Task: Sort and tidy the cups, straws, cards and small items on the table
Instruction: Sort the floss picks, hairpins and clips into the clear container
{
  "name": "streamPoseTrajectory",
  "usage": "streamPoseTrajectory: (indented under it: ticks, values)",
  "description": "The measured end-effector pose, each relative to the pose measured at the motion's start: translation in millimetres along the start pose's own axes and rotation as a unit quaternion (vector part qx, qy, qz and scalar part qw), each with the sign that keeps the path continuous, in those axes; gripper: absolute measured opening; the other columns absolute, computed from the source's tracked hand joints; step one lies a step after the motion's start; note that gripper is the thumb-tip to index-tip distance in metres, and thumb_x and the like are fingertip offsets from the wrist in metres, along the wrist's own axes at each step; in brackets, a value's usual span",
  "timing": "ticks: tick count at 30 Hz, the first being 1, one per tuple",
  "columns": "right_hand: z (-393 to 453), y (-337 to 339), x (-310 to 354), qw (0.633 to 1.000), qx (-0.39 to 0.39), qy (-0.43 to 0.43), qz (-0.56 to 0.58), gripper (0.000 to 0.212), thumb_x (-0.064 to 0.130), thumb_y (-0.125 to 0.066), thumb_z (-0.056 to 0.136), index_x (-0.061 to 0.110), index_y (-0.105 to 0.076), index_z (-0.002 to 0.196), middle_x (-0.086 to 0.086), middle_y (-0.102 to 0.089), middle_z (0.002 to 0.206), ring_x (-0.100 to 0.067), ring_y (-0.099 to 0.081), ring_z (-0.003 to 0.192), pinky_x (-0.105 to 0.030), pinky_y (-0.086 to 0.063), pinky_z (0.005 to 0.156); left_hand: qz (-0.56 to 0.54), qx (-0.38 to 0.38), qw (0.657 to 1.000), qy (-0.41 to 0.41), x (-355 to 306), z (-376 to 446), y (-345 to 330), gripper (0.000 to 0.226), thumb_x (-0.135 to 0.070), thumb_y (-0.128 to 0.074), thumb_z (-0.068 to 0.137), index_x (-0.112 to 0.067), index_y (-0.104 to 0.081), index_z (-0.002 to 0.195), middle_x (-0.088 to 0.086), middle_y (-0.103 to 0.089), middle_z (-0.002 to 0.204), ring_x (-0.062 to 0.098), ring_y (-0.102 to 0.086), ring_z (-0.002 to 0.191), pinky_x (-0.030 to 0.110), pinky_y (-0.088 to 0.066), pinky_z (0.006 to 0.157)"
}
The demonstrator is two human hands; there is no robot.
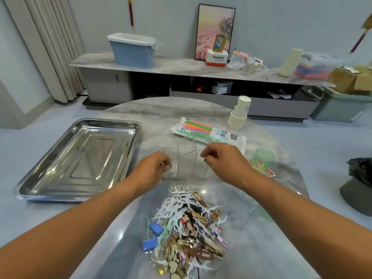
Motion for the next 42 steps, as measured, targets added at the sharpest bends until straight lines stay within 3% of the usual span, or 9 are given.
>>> streamPoseTrajectory:
  ticks: [5, 10, 13, 17, 21, 26, 33, 38, 42]
  values:
    - [-34, -11, -4, 0.999, 0.051, -0.015, -0.005, 0.019, 0.017, -0.061, 0.095, 0.030, -0.074, 0.099, 0.017, -0.069, 0.092, -0.004, -0.065, 0.083, -0.032, -0.058, 0.079, 0.025, 0.032, 0.999, 0.014, -7, -26, -5, 0.011, -0.013, -0.061, 0.099, -0.020, -0.065, 0.092, -0.004, -0.063, 0.099, 0.017, -0.059, 0.090, 0.031, -0.048, 0.079]
    - [-63, -22, -14, 0.992, 0.121, -0.029, -0.008, 0.011, 0.014, -0.070, 0.091, 0.023, -0.074, 0.096, 0.010, -0.070, 0.093, -0.008, -0.065, 0.086, -0.026, -0.054, 0.077, 0.031, -0.003, 0.998, 0.059, -10, -55, 1, 0.044, -0.016, -0.067, 0.096, -0.027, -0.052, 0.136, -0.003, -0.046, 0.141, 0.022, -0.058, 0.114, 0.039, -0.049, 0.099]
    - [-90, -36, -11, 0.974, 0.222, -0.022, -0.024, 0.011, 0.017, -0.081, 0.081, 0.022, -0.072, 0.085, 0.009, -0.071, 0.081, -0.008, -0.065, 0.074, -0.027, -0.053, 0.067, 0.069, -0.061, 0.994, 0.062, -22, -82, 8, 0.028, -0.028, -0.074, 0.091, -0.027, -0.051, 0.105, -0.003, -0.055, 0.116, 0.015, -0.058, 0.094, 0.029, -0.046, 0.077]
    - [-122, -61, -1, 0.940, 0.305, 0.021, -0.152, 0.029, 0.037, -0.087, 0.071, 0.029, -0.068, 0.092, 0.012, -0.069, 0.085, -0.010, -0.063, 0.079, -0.029, -0.046, 0.061, 0.103, 0.114, 0.983, 0.096, -39, -123, -21, 0.042, -0.057, -0.083, 0.072, -0.026, -0.056, 0.079, -0.006, -0.065, 0.075, 0.009, -0.059, 0.069, 0.028, -0.038, 0.055]
    - [-134, -73, 1, 0.924, 0.276, 0.072, -0.253, 0.031, 0.042, -0.078, 0.071, 0.030, -0.063, 0.096, 0.011, -0.064, 0.089, -0.015, -0.060, 0.084, -0.027, -0.034, 0.056, 0.223, 0.199, 0.951, 0.081, -48, -157, -51, 0.058, -0.072, -0.077, 0.058, -0.027, -0.054, 0.086, -0.011, -0.063, 0.082, 0.013, -0.058, 0.078, 0.031, -0.035, 0.058]
    - [-132, -80, 2, 0.934, 0.256, 0.067, -0.238, 0.020, 0.033, -0.076, 0.073, 0.027, -0.059, 0.080, 0.010, -0.062, 0.079, -0.016, -0.056, 0.076, -0.027, -0.031, 0.053, 0.267, 0.190, 0.943, 0.059, -50, -170, -63, 0.055, -0.071, -0.071, 0.069, -0.030, -0.047, 0.098, -0.007, -0.063, 0.092, 0.020, -0.057, 0.082, 0.032, -0.033, 0.060]
    - [-123, -78, 13, 0.945, 0.248, 0.065, -0.205, 0.019, 0.022, -0.068, 0.080, 0.032, -0.065, 0.096, 0.013, -0.054, 0.080, -0.013, -0.053, 0.081, -0.027, -0.035, 0.057, 0.197, 0.179, 0.960, 0.088, -41, -163, -51, 0.040, -0.041, -0.065, 0.073, -0.039, -0.050, 0.110, -0.011, -0.066, 0.096, 0.016, -0.061, 0.088, 0.030, -0.038, 0.063]
    - [-108, -52, 13, 0.955, 0.293, -0.020, -0.043, 0.009, 0.028, -0.071, 0.089, 0.026, -0.072, 0.098, 0.009, -0.067, 0.087, -0.012, -0.064, 0.082, -0.029, -0.050, 0.068, -0.102, 0.151, 0.964, 0.194, -31, -141, -20, 0.020, -0.018, -0.077, 0.078, -0.027, -0.070, 0.093, -0.005, -0.072, 0.068, 0.008, -0.065, 0.060, 0.025, -0.051, 0.056]
    - [-96, -37, 12, 0.958, 0.258, -0.070, 0.104, 0.017, 0.029, -0.074, 0.092, 0.012, -0.073, 0.094, -0.002, -0.074, 0.088, -0.013, -0.066, 0.079, -0.032, -0.054, 0.074, -0.248, 0.149, 0.927, 0.239, -23, -129, 2, 0.021, -0.001, -0.077, 0.085, -0.006, -0.072, 0.104, 0.017, -0.075, 0.079, 0.018, -0.071, 0.067, 0.027, -0.061, 0.064]
Point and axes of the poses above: each hand's wrist, its own z-axis towards the middle knuckle, its own y-axis out of the back of the hand, x = y × z, the point moved 4 cm from there along z, towards the middle knuckle
